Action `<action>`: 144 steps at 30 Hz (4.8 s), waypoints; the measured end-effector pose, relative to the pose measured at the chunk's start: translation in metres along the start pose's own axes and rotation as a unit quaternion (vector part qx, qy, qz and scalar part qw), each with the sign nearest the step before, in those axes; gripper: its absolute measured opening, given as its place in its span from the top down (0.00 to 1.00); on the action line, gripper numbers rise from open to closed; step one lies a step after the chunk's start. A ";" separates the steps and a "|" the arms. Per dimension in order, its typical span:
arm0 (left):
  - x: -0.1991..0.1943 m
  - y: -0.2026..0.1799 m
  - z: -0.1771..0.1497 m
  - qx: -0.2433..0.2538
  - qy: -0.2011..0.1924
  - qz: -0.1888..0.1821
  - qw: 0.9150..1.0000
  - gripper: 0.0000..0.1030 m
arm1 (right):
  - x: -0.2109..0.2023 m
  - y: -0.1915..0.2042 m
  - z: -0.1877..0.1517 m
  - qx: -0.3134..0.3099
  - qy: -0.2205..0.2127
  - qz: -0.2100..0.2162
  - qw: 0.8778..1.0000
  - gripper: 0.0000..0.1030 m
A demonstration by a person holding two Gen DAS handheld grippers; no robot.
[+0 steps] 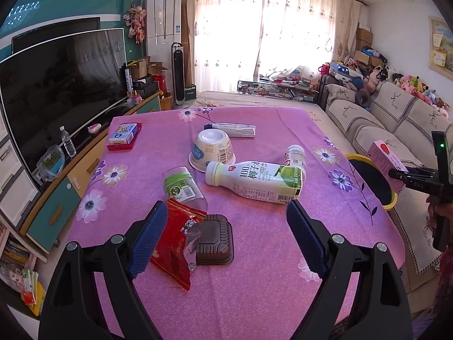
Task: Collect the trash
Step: 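Carry the milk carton over the bin and release it with the right gripper, then grasp the white supplement bottle with the left gripper and lift it, then carry the supplement bottle over the bin and open the left gripper, then grasp the white coconut water bottle with the right gripper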
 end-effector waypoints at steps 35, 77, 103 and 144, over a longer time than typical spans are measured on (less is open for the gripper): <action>0.094 -0.089 0.006 0.056 0.081 -0.056 0.994 0.18 | 0.021 -0.035 -0.016 0.054 0.015 -0.012 0.998 0.40; 0.218 -0.186 0.012 0.134 0.195 -0.016 0.972 0.54 | 0.015 -0.062 -0.036 0.085 0.002 -0.007 0.996 0.39; 0.232 -0.417 -0.045 0.226 0.206 -0.147 0.941 0.54 | -0.037 -0.140 -0.107 0.139 0.012 -0.084 0.987 0.39; -0.010 0.005 0.027 -0.019 0.026 -0.050 0.998 0.07 | 0.011 0.119 0.047 -0.120 -0.031 0.154 0.980 0.35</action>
Point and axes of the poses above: each gripper's, at about its wrist camera, not at the fingertips, and x roughly the way its jaws point, y to its left, z to its top, the point moved 6 cm from there along x, roughly the way its jaws point, and after that the axes turned 15 degrees about -x, right-handed, at the moved point
